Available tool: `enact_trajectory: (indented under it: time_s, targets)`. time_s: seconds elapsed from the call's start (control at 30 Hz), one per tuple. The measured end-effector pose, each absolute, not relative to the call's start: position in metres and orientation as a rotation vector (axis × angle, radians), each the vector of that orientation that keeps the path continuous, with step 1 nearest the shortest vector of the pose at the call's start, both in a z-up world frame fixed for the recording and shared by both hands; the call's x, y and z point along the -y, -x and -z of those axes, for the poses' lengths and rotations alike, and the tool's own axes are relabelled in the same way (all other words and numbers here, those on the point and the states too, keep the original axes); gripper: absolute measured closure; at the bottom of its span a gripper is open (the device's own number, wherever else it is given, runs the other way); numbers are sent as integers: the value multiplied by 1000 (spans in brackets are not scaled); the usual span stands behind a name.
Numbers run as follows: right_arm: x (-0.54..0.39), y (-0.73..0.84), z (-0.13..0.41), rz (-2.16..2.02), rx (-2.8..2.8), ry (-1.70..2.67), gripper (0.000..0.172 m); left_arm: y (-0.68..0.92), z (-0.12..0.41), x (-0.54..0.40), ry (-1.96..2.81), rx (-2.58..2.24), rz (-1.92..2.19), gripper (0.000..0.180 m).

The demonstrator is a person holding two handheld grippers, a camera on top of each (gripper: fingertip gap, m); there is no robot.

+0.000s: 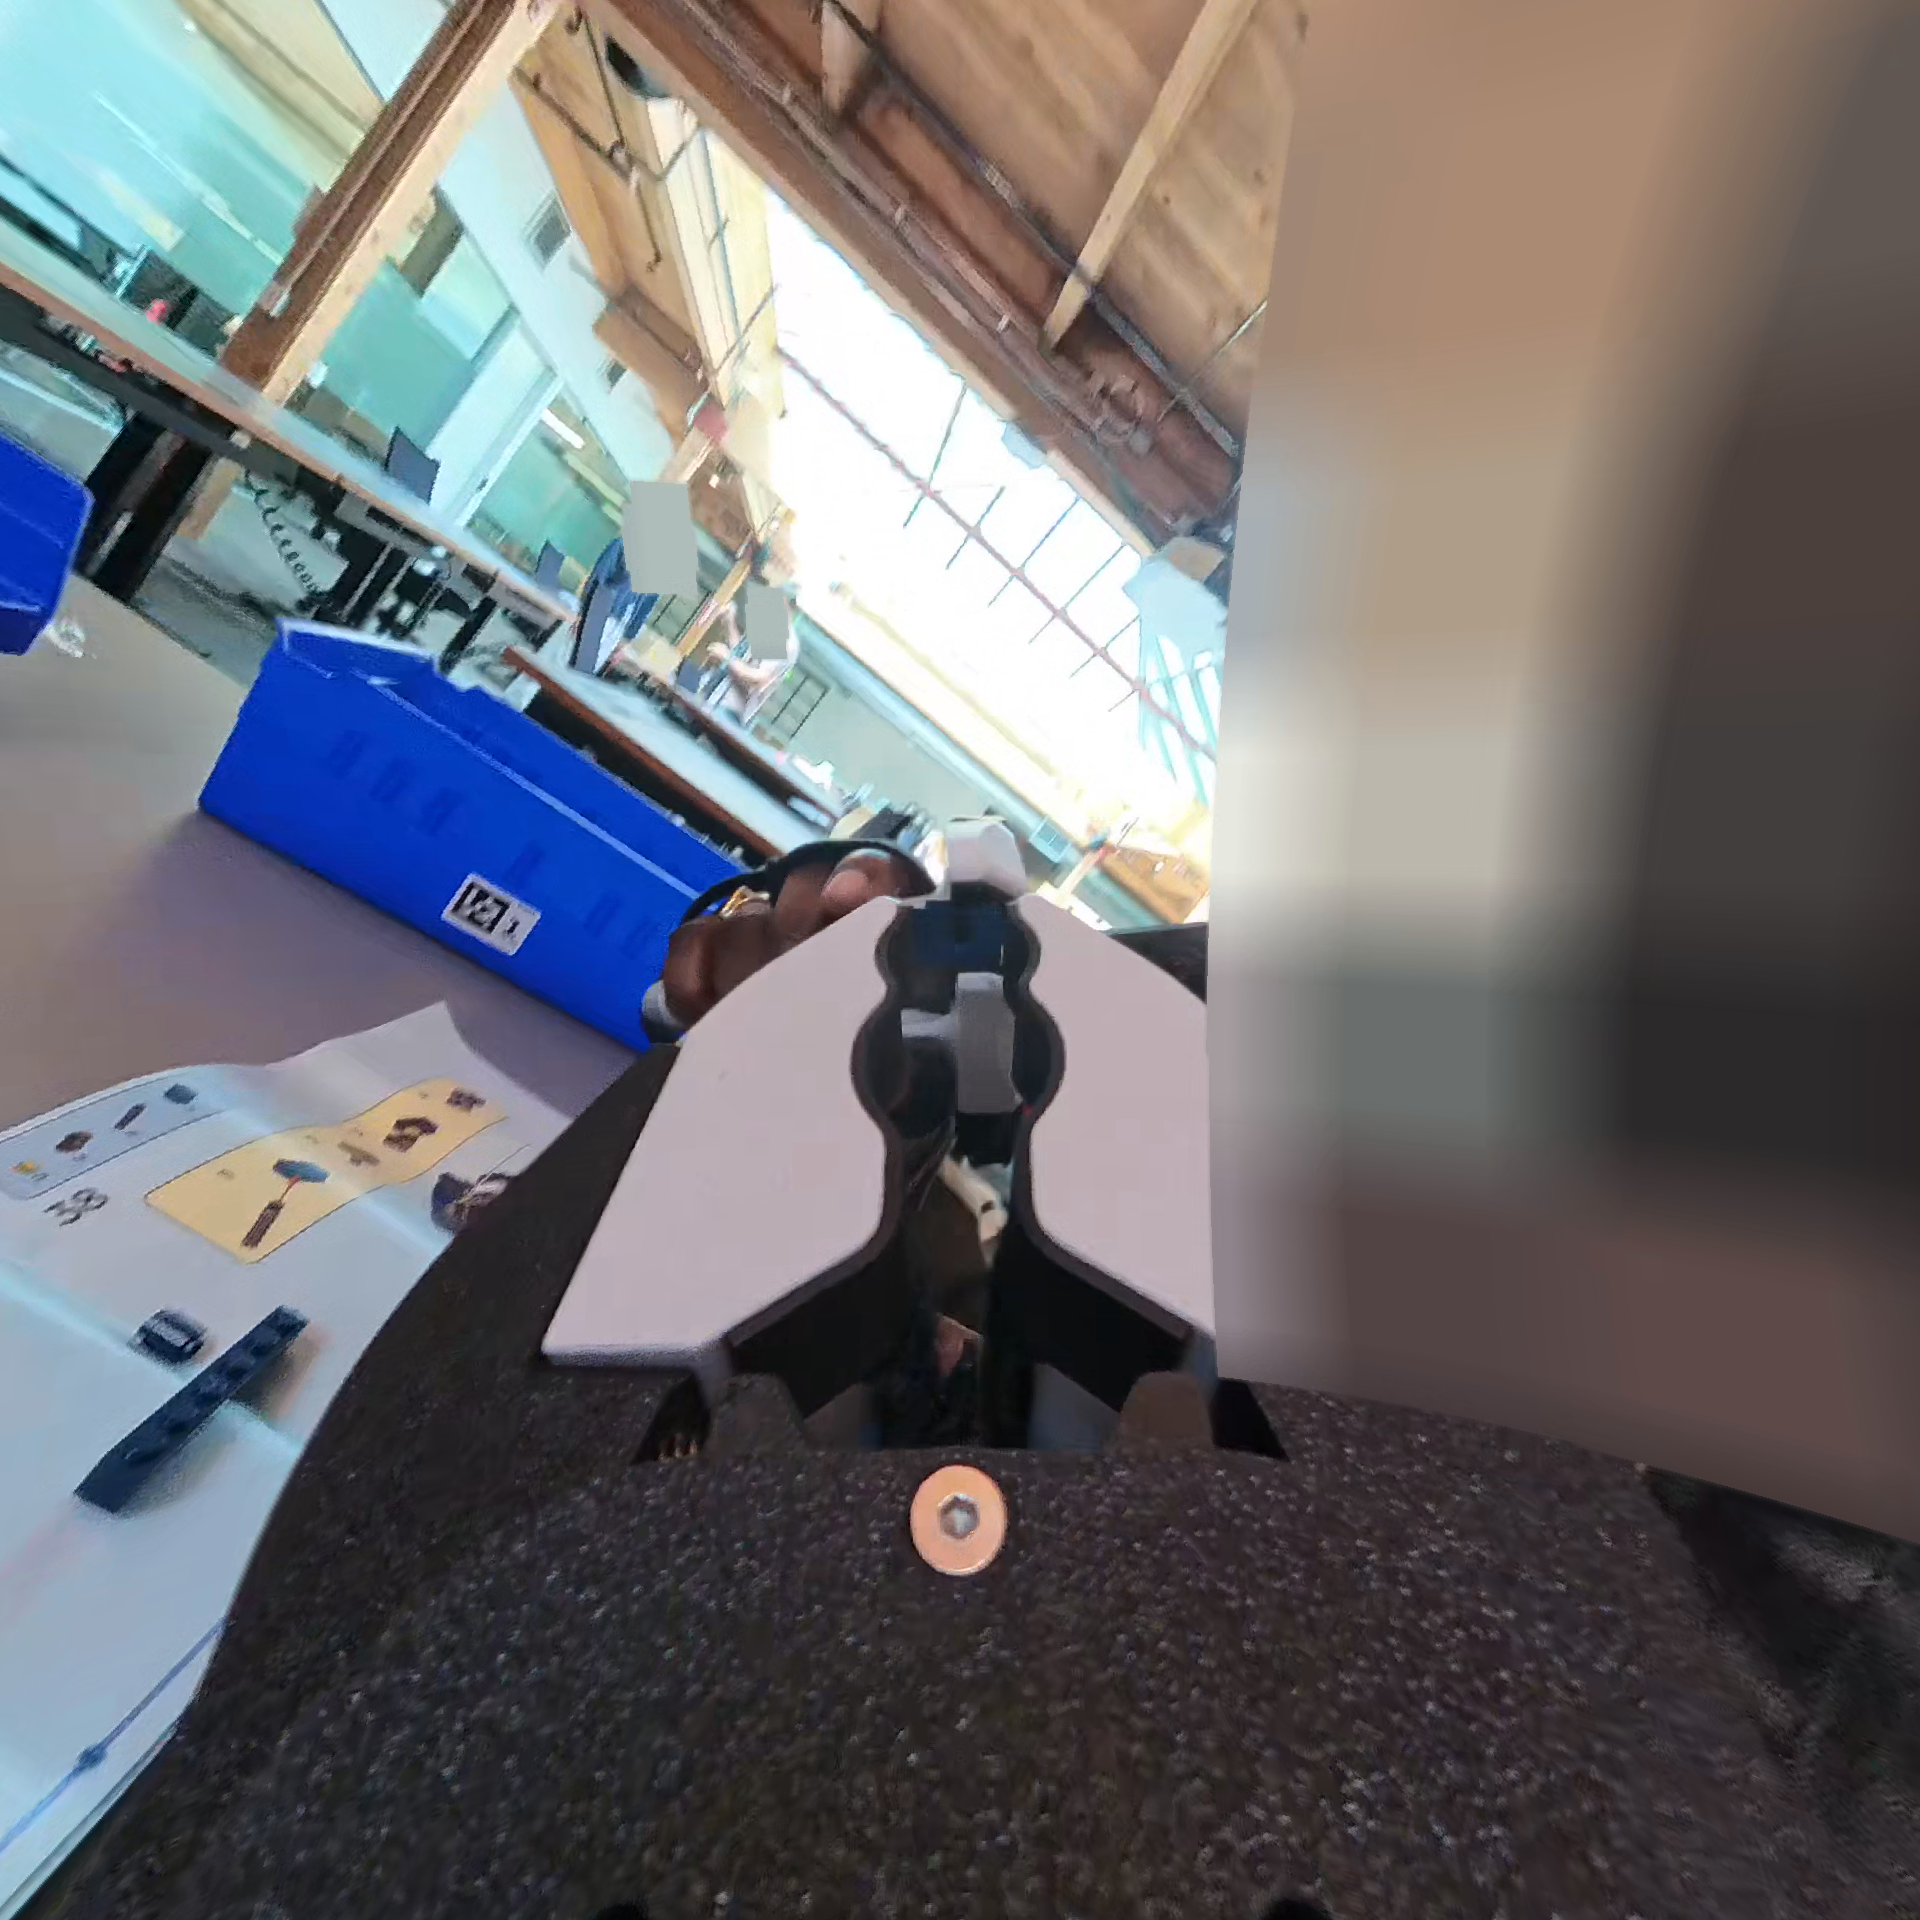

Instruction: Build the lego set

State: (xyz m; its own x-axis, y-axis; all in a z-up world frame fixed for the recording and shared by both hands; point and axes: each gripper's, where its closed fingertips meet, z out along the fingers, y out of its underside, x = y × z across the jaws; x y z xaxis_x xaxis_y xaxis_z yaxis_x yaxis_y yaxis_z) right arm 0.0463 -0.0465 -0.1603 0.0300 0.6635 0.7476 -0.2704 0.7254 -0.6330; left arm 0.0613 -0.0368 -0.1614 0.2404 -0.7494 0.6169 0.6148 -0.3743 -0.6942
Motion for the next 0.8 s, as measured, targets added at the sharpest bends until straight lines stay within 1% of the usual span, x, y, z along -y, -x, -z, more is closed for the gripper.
enact_trajectory:
  time_s: [0.07, 0.13, 0.17, 0.27, 0.33, 0.47, 0.6, 0.8]
  targets:
    - [45, -57, 169, -703, 1377, 380, 159, -67, 171, 38, 1397, -227, 1352, 163]
    - [30, -74, 176, -682, 1354, 449, 159, -57, 177, 35, 1468, -304, 1131, 148]
    - [14, -85, 182, -672, 1340, 524, 159, -46, 181, 33, 1509, -340, 969, 145]
    - [-47, -123, 208, -640, 1269, 815, 160, 3, 190, 28, 1599, -390, 471, 144]
    - [-76, -145, 224, -661, 1231, 989, 160, 32, 191, 31, 1622, -400, 228, 144]
    - [-95, -155, 257, -683, 1340, 1225, 160, 58, 192, 39, 1641, -382, 90, 145]
    - [-102, -150, 298, -618, 1555, 1426, 159, 69, 206, 38, 1696, -453, -55, 145]
    - [-108, -137, 331, -519, 1749, 1543, 159, 76, 205, 40, 1685, -469, -100, 147]
